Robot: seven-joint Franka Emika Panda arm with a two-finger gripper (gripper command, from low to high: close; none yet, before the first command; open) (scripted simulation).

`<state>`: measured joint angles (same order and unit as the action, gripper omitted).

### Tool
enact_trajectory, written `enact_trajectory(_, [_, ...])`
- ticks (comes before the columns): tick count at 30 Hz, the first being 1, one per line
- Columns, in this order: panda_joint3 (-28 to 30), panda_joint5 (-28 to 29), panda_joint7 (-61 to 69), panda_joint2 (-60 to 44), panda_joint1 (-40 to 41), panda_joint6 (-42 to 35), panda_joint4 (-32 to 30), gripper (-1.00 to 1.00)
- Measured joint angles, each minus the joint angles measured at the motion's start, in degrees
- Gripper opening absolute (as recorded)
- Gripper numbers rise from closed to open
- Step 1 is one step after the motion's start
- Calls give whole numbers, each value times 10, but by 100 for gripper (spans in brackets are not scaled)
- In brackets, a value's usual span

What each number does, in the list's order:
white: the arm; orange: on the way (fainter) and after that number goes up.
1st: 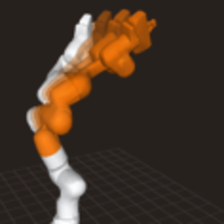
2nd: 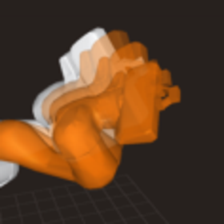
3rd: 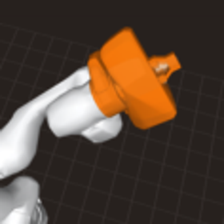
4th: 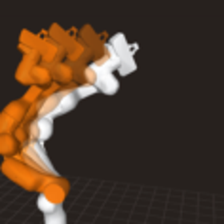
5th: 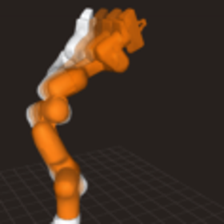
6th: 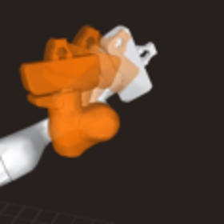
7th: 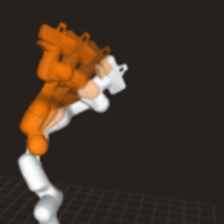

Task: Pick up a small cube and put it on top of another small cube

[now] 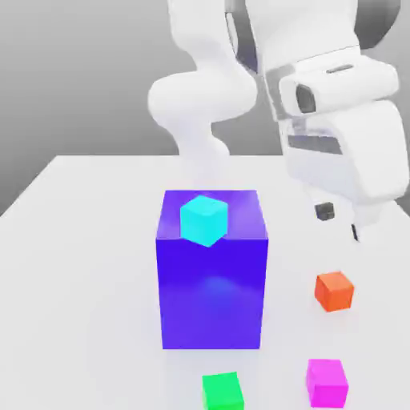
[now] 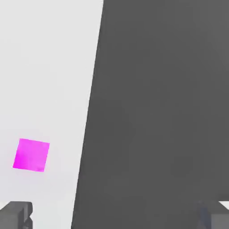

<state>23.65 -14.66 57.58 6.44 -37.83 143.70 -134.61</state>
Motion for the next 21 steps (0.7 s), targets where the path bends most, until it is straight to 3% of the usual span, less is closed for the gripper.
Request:
enact_trajectory(12, [-13,-44,299,-114,-30,34,-8,0])
enact_trajectory(21, [-46,-29,490,-187,-21,68,-17,0])
